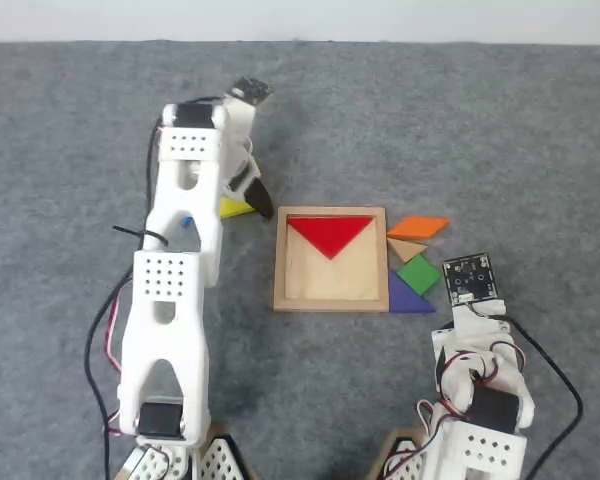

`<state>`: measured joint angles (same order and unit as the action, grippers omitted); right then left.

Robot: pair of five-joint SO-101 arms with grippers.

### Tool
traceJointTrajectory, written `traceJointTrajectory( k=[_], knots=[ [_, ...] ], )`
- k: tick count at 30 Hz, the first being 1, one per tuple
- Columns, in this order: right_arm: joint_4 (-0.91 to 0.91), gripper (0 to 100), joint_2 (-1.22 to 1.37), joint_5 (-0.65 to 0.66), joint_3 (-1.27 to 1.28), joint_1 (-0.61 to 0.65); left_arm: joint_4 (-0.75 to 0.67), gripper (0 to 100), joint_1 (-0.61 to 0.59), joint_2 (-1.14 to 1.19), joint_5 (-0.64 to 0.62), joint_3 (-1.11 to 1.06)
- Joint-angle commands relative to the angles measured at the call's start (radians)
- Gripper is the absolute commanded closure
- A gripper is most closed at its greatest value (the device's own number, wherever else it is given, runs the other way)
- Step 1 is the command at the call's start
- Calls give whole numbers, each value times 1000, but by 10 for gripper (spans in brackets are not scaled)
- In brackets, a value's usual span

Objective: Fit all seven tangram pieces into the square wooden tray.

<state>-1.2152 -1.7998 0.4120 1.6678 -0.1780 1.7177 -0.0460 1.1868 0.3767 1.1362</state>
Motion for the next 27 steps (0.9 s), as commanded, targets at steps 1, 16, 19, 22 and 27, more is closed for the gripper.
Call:
traceJointTrajectory(
  k=[1,16,19,22,27],
  knots=[
    [5,908,-15,12,15,4,35,644,21,15,8,13],
    [5,908,-15,12,15,1,38,811,18,12,-46,24],
    [5,908,-15,12,15,1,38,844,20,8,-51,24],
    [5,908,-15,12,15,1,38,867,18,6,-51,25],
    [5,908,-15,12,15,1,35,885,14,3,-51,31]
  ],
)
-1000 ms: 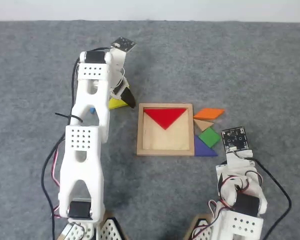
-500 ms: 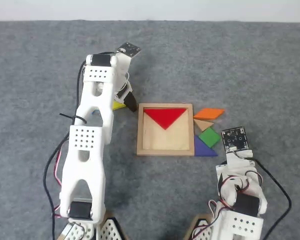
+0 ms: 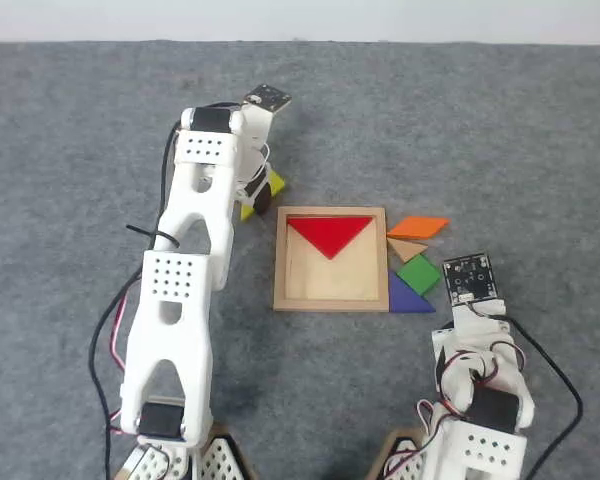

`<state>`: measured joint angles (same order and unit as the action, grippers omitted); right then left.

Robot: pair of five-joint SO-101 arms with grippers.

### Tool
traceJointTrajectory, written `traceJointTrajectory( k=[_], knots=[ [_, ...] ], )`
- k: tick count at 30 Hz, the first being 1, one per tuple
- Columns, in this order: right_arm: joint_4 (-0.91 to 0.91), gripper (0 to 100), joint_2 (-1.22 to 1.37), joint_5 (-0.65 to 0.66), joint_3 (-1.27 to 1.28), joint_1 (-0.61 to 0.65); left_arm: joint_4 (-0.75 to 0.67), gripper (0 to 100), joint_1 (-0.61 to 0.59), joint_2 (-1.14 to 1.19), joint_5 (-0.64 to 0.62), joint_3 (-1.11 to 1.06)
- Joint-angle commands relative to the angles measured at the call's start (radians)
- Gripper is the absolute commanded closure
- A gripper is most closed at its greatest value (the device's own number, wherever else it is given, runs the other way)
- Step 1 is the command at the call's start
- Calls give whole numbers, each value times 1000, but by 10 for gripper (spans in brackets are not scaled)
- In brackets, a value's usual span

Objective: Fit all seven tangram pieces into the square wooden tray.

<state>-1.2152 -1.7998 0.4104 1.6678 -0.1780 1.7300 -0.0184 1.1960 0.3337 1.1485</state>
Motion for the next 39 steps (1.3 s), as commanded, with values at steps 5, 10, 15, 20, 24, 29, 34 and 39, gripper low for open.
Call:
traceJointTrajectory(
  k=[5,10,15,20,24,29,34,39],
  knots=[
    [5,908,-15,14,15,2,25,849,-66,-60,-77,59],
    [5,908,-15,14,15,5,21,660,-43,-101,-209,77],
    [5,908,-15,14,15,5,-28,659,3,-80,-341,79],
    [5,908,-15,14,15,5,-144,659,14,-49,-413,79],
    [5,908,-15,14,15,5,-222,659,15,-9,-427,77],
    [5,908,-15,14,15,5,-279,659,17,64,-423,77],
    [5,908,-15,14,15,5,-269,659,25,84,-422,94],
    [5,908,-15,14,15,5,-216,740,25,80,-364,96]
  ],
)
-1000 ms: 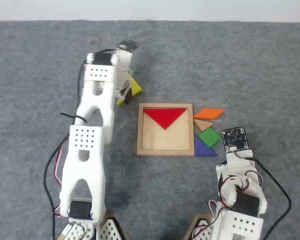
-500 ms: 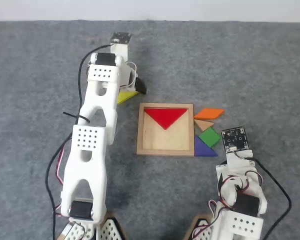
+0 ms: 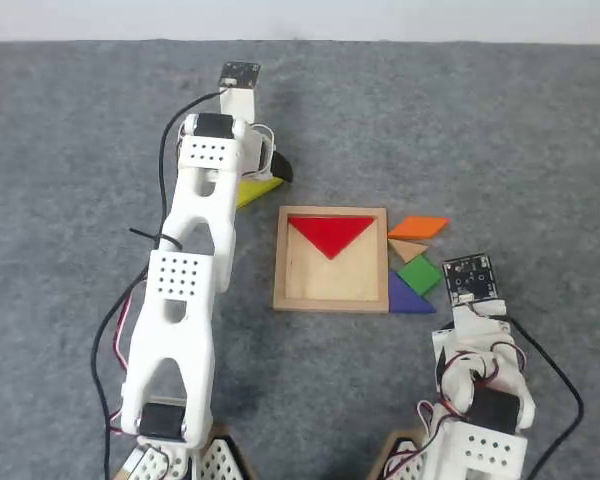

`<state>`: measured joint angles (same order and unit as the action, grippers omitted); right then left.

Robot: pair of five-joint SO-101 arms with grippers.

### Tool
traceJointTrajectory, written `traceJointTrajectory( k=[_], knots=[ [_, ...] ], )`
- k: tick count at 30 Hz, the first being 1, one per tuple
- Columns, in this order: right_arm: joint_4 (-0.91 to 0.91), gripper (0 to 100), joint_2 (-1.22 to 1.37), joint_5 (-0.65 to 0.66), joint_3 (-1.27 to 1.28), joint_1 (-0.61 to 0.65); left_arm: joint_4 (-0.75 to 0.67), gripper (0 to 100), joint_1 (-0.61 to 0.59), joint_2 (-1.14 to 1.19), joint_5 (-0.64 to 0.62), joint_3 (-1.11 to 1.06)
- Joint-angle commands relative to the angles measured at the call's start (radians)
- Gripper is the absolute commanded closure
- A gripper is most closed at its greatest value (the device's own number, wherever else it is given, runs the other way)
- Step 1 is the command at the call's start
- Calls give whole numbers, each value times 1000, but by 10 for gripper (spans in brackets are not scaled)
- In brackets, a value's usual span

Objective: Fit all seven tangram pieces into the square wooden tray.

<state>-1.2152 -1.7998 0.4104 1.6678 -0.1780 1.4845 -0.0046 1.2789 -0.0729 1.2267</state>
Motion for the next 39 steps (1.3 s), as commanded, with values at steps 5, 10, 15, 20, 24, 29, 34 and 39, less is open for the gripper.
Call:
traceJointTrajectory(
  k=[5,10,15,20,24,29,34,39],
  knots=[
    [5,908,-15,14,15,5,140,791,9,-3,100,62],
    [5,908,-15,14,15,5,275,794,9,-3,172,124],
    [5,908,-15,14,15,4,275,794,-44,-5,229,76],
    [5,908,-15,14,15,5,275,794,-140,-109,319,64],
    [5,908,-15,14,15,5,275,791,-239,-316,325,-58],
    [5,908,-15,14,15,7,275,790,-307,-617,322,-361],
    [5,908,-15,14,15,7,249,789,-272,-827,319,-808],
    [4,908,-15,14,15,7,78,741,-267,-790,54,-932]
  ],
)
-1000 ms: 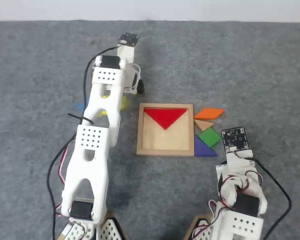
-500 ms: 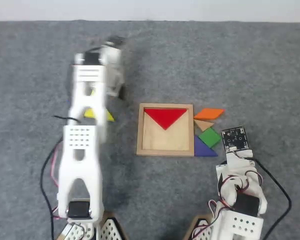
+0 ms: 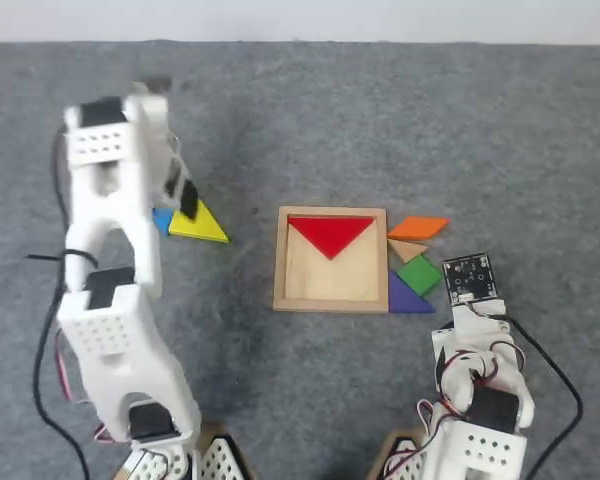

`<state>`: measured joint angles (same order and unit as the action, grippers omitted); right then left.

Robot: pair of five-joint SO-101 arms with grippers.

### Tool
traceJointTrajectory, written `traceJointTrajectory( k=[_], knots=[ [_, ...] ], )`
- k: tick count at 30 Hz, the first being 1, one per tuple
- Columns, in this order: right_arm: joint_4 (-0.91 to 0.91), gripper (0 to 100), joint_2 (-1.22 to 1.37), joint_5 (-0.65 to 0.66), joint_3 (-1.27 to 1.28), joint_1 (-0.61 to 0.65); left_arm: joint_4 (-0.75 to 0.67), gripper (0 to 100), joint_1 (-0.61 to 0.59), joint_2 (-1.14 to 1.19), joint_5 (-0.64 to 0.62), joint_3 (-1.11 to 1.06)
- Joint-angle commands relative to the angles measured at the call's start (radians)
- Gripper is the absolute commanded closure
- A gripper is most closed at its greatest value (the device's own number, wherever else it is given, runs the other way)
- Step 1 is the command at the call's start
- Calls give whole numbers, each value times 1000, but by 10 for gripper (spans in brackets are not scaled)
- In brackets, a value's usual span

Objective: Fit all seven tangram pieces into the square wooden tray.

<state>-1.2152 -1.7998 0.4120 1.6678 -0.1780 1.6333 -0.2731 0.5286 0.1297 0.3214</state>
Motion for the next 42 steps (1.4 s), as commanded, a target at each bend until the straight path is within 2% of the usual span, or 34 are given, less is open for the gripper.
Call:
traceJointTrajectory(
  k=[1,6,13,24,30,38,42],
  knots=[
    [4,908,-15,12,15,5,-77,729,8,-20,-190,-16],
    [4,908,-15,12,15,2,-140,719,20,95,-319,120],
    [-4,908,-15,12,15,2,-184,725,61,295,-333,429],
    [-4,908,-15,14,15,5,129,750,124,660,-183,848],
    [-4,908,-15,14,15,5,127,768,110,601,-80,705],
    [-4,908,-15,14,15,5,126,768,107,293,71,271],
    [-4,908,-15,14,15,5,126,768,106,150,149,131]
  ],
)
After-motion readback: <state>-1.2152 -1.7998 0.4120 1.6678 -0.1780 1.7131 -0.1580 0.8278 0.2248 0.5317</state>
